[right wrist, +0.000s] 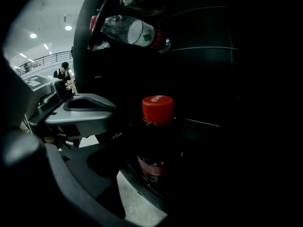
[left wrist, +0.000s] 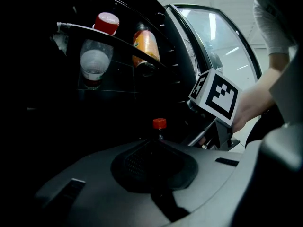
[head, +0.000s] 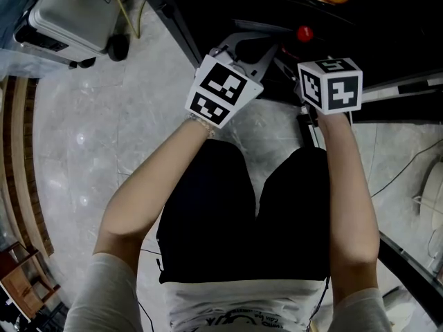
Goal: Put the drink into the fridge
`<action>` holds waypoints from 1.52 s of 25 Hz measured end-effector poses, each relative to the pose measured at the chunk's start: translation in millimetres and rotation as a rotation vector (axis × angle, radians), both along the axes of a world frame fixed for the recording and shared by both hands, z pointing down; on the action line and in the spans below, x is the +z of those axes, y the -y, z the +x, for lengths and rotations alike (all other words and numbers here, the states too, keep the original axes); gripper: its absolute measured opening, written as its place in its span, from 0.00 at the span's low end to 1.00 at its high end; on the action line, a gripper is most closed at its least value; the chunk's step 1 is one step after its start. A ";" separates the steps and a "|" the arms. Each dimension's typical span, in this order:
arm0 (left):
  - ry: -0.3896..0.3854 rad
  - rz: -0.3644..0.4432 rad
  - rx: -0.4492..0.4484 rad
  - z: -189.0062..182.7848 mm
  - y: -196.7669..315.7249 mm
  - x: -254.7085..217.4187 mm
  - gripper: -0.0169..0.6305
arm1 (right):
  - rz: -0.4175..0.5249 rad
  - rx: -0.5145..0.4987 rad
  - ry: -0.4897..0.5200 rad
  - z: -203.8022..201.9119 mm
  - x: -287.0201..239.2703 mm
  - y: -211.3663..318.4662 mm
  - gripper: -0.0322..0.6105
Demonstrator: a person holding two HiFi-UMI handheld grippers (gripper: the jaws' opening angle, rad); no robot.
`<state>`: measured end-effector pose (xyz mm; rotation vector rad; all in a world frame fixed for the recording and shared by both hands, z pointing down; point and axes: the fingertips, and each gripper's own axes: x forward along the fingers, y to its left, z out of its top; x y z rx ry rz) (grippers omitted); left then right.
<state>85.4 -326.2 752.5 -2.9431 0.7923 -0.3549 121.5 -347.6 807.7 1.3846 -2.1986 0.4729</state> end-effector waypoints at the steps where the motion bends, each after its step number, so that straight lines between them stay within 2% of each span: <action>1: -0.008 0.000 0.001 -0.8 -2.3 -3.8 0.06 | 0.007 0.003 -0.003 0.0 -1.9 -3.5 0.65; 5: -0.037 0.000 -0.005 -6.9 -8.8 -20.1 0.06 | 0.027 0.007 -0.012 -0.3 -6.5 -16.7 0.67; 12: -0.086 -0.025 -0.028 -20.7 -22.2 -46.6 0.06 | 0.086 0.029 -0.016 -0.6 -30.2 -38.1 0.63; 17: -0.091 -0.019 -0.039 -29.1 -42.9 -66.1 0.06 | 0.177 0.038 0.010 -4.0 -66.8 -60.7 0.52; 25: -0.140 -0.008 -0.091 -52.9 -83.2 -113.2 0.06 | 0.312 0.006 0.116 -20.7 -133.4 -116.5 0.33; 31: -0.133 -0.017 -0.104 -59.1 -128.3 -159.9 0.06 | 0.304 0.001 0.144 -26.2 -177.7 -160.2 0.26; 35: -0.146 0.013 -0.099 -59.1 -154.0 -208.3 0.06 | 0.270 0.002 0.160 -28.9 -211.2 -186.4 0.21; 38: -0.121 0.020 -0.092 -56.8 -166.9 -242.6 0.06 | 0.272 0.016 0.169 -25.6 -249.3 -202.0 0.14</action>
